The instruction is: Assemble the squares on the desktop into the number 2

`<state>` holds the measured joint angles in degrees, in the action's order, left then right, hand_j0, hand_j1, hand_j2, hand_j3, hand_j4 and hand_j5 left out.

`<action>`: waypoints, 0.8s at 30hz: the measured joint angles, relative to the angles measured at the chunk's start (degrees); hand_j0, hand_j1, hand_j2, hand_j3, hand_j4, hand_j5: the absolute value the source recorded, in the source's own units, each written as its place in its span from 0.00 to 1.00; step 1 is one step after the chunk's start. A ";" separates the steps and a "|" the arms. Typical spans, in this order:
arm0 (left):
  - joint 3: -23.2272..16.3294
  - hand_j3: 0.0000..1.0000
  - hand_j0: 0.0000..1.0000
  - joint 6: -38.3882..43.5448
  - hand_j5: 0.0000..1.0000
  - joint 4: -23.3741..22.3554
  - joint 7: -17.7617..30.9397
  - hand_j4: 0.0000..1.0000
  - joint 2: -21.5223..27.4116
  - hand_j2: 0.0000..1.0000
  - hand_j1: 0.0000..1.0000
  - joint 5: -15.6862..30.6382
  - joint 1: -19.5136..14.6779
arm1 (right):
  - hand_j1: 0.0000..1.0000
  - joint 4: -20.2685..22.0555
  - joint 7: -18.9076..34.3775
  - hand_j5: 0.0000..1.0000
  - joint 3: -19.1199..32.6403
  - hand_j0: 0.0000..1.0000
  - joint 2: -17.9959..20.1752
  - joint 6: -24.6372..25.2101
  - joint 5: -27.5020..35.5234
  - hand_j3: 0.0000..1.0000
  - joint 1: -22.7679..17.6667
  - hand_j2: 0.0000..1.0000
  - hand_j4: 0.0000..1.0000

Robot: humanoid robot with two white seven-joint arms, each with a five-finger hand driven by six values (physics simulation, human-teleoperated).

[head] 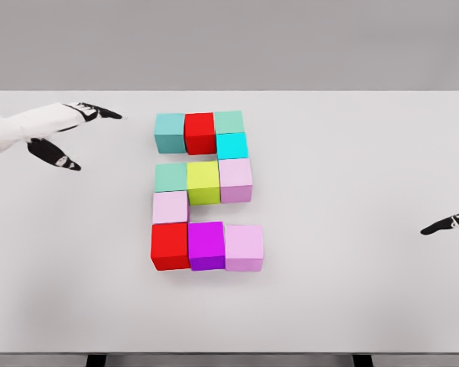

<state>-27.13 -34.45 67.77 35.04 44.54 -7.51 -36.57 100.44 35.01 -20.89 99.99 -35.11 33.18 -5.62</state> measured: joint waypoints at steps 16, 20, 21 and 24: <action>1.33 1.00 1.00 -0.70 1.00 -0.63 -0.02 1.00 4.06 1.00 1.00 15.89 7.30 | 1.00 0.08 0.00 1.00 0.02 1.00 -0.52 0.01 -0.35 1.00 -4.04 1.00 1.00; 1.39 1.00 1.00 -0.70 1.00 -0.64 -0.02 1.00 4.13 1.00 1.00 15.89 7.30 | 1.00 0.09 0.00 1.00 1.13 1.00 -0.74 -0.01 -0.20 1.00 -3.51 1.00 1.00; 1.38 1.00 1.00 -0.70 1.00 -0.65 -0.02 1.00 4.12 1.00 1.00 15.84 7.30 | 1.00 0.09 0.01 1.00 2.67 1.00 -0.82 -0.03 0.34 1.00 -3.60 1.00 1.00; 1.36 1.00 1.00 -0.71 1.00 -0.65 -0.02 1.00 4.11 1.00 1.00 15.73 7.30 | 1.00 0.14 0.00 1.00 7.33 1.00 -1.32 -0.01 2.93 1.00 -3.60 1.00 1.00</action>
<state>-25.77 -35.15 67.12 35.02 48.65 8.22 -29.27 100.58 35.01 -13.56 98.68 -35.11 36.11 -9.22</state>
